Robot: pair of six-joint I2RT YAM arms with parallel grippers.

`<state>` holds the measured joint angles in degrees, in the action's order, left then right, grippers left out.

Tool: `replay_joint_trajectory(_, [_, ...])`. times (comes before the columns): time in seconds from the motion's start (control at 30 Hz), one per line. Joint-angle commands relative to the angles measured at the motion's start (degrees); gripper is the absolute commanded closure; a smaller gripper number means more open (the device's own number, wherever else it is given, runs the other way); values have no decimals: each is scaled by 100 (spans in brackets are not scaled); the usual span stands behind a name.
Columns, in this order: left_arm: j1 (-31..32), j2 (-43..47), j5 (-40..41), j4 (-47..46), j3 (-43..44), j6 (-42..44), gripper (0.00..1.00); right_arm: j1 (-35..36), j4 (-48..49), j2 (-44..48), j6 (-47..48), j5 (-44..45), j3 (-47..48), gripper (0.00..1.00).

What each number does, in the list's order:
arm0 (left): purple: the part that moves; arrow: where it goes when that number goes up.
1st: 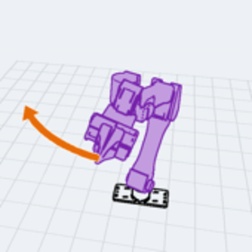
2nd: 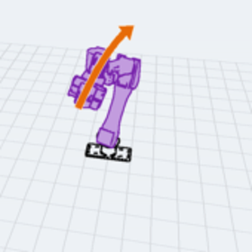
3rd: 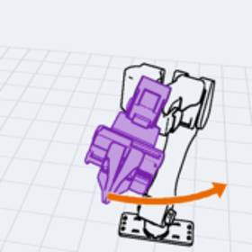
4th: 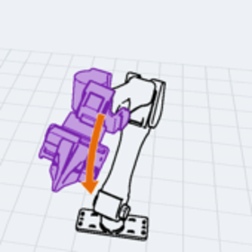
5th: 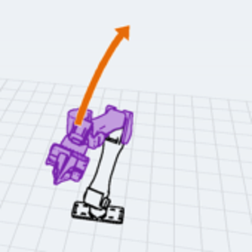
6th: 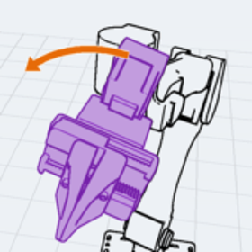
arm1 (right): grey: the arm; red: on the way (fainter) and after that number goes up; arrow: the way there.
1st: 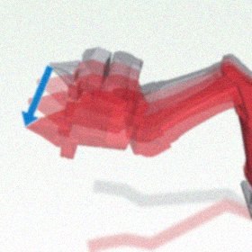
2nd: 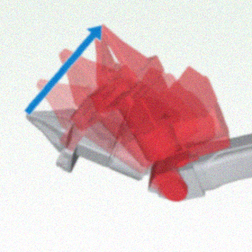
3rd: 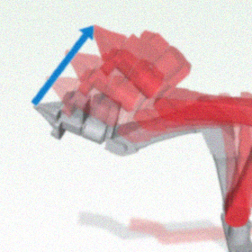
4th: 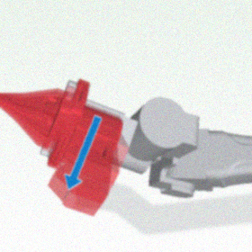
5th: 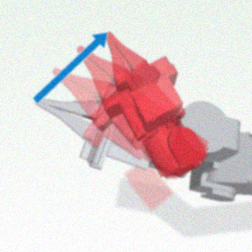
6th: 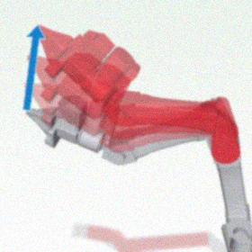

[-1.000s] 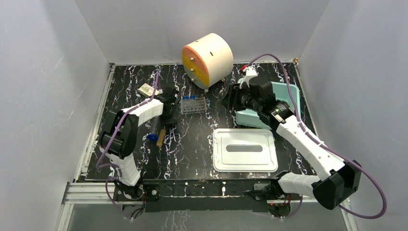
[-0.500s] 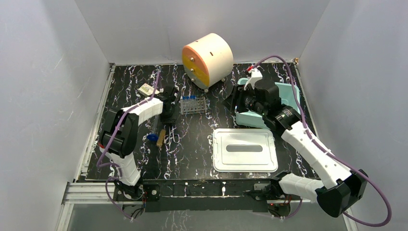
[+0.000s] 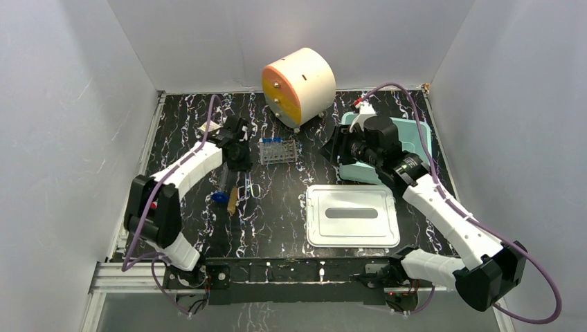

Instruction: Organize the chemistry lab equipment

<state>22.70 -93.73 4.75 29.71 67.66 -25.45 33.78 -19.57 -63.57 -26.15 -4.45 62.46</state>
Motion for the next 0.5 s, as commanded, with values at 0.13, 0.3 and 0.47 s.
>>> replay_joint_trajectory(0.13, [-13, 1280, -1079, 9, -404, -900, 95, 546, 190, -444, -333, 0, 63, 42])
replay_joint_trajectory(0.3, [-17, 1756, -1656, -229, -662, -1676, 95, 1563, 834, -948, -659, 409, 19, 38])
replay_joint_trajectory(0.47, [-19, 2100, -1886, -329, -790, -2032, 94, 1874, 1099, -1602, -994, 104, 133, 31])
